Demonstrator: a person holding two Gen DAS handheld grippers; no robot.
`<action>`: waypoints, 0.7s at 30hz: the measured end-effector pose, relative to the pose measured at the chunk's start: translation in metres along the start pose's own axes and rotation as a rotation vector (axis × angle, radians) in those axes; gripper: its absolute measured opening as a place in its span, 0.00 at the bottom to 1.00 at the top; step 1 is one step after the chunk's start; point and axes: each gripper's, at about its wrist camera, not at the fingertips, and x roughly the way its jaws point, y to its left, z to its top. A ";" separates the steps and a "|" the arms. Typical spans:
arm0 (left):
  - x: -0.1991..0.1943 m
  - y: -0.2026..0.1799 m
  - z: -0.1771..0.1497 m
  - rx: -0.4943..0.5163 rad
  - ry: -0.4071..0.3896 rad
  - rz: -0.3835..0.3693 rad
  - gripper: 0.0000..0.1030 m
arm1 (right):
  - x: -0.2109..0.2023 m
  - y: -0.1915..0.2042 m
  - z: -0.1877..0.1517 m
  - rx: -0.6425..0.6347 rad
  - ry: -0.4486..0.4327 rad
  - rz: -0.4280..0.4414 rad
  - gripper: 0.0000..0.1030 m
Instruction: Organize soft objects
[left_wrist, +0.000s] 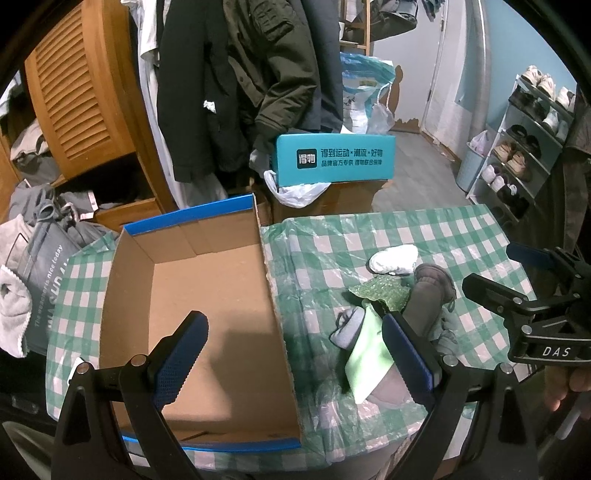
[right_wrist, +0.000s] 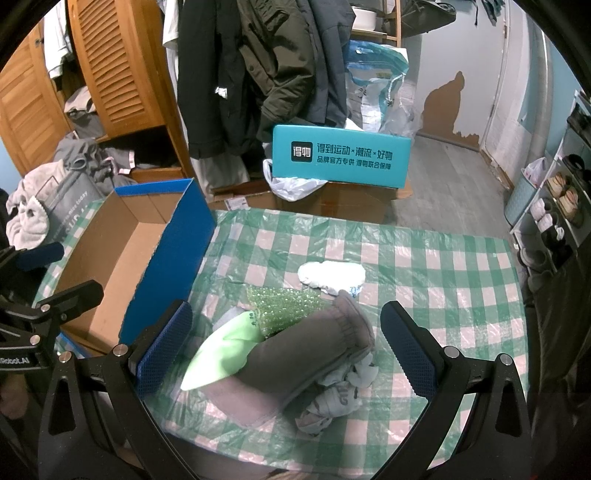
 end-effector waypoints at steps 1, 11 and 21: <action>0.000 0.000 0.000 -0.001 0.000 -0.001 0.93 | 0.000 0.000 0.000 0.000 0.000 0.000 0.98; 0.000 -0.001 0.000 0.000 0.001 -0.001 0.93 | -0.001 0.000 0.000 -0.001 0.001 -0.001 0.98; 0.000 0.000 0.001 -0.001 0.004 -0.002 0.93 | -0.001 0.000 0.000 -0.001 0.002 -0.002 0.98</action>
